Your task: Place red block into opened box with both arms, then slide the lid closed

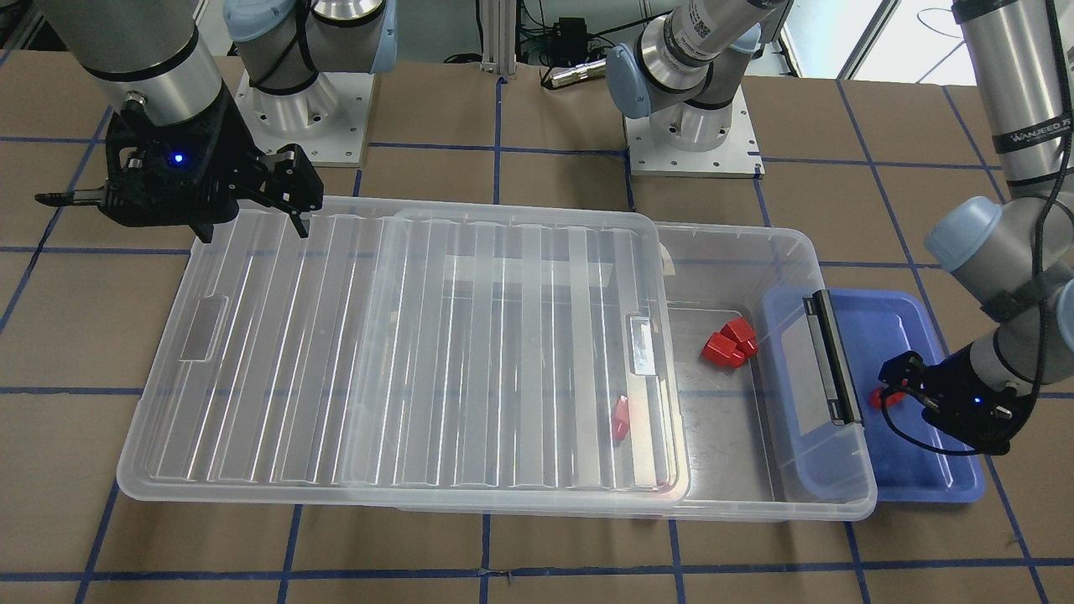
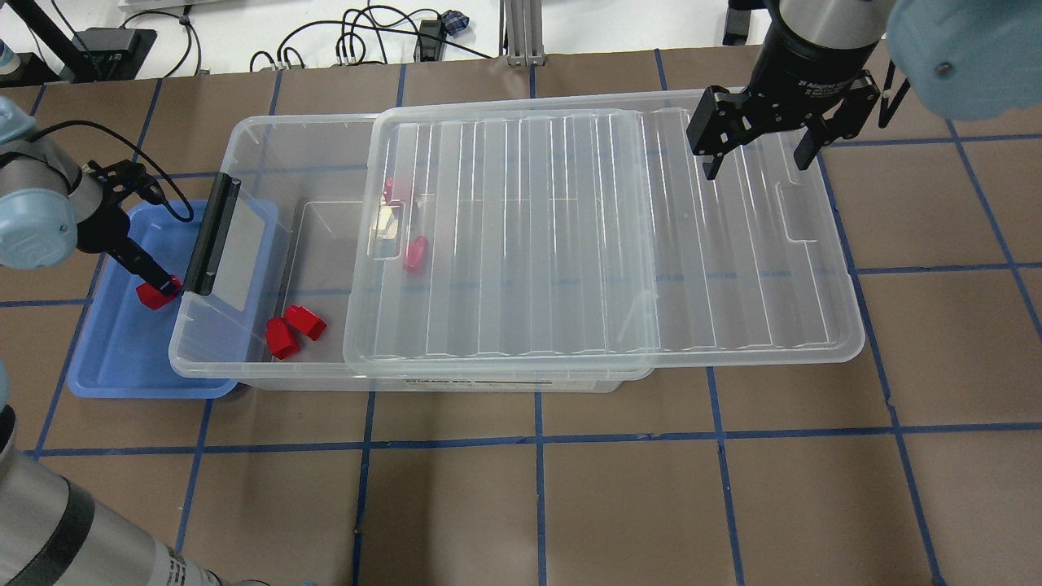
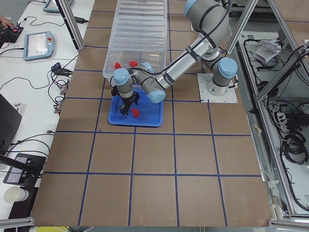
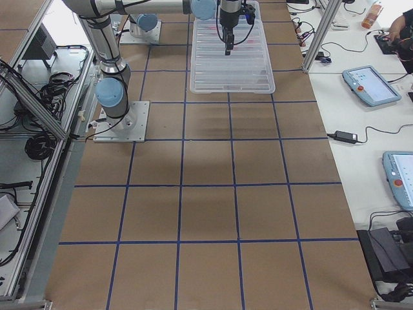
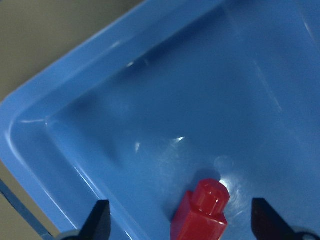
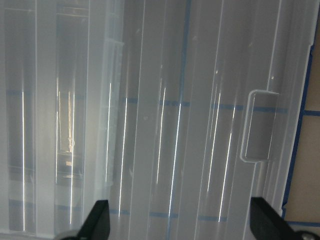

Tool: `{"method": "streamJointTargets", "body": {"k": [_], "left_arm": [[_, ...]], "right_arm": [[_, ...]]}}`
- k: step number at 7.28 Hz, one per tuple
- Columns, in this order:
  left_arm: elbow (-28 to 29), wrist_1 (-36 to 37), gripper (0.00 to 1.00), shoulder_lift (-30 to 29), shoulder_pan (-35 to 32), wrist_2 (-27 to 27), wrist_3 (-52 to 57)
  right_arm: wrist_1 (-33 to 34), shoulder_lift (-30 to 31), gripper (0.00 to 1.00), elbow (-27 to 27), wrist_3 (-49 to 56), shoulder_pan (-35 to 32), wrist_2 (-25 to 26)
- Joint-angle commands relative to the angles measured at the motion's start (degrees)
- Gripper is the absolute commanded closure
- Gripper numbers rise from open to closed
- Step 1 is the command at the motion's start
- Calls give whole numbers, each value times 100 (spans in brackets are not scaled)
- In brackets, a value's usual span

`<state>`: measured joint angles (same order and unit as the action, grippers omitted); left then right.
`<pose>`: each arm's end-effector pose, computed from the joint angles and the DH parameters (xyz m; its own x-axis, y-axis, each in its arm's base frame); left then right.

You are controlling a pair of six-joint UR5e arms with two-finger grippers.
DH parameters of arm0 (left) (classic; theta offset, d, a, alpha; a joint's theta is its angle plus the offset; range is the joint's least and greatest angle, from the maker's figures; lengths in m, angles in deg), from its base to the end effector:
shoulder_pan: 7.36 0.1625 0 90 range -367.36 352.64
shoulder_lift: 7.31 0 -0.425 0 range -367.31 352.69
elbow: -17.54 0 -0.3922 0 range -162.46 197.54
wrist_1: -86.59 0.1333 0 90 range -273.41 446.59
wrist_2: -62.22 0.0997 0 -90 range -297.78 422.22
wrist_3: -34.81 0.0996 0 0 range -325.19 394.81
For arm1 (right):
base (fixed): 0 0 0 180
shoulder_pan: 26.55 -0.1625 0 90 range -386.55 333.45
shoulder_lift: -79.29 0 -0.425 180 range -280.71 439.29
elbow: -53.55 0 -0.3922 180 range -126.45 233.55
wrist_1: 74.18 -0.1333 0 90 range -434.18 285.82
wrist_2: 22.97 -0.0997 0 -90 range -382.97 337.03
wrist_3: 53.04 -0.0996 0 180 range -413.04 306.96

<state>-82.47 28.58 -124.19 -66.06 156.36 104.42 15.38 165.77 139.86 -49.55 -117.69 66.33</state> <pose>0.2022 -0.5754 0.1987 -0.7832 0.6193 0.0550 0.6215 0.7774 0.0972 0.1448 -0.5147 0.4878 -0.9967 -0.0807 -0.0125 -0.0807 0.9967 0.0040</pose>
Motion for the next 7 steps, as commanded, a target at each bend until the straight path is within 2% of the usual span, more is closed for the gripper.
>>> {"method": "streamJointTargets", "body": {"k": [1,2,3,5,6,7], "left_arm": [[-369,88,0,174,96,-10,641],[-291,132,0,105,96,-19,624],[-316,263,8,8,105,-62,641],[-308,797,8,-106,88,-291,624],[-282,817,23,-151,96,-344,676],[-316,844,61,-151,105,-422,712]], "right_arm": [[9,0,0,9,3,0,0],[9,0,0,9,3,0,0],[9,0,0,9,3,0,0],[9,0,0,0,3,0,0],[9,0,0,0,3,0,0],[9,0,0,0,-6,0,0]]}}
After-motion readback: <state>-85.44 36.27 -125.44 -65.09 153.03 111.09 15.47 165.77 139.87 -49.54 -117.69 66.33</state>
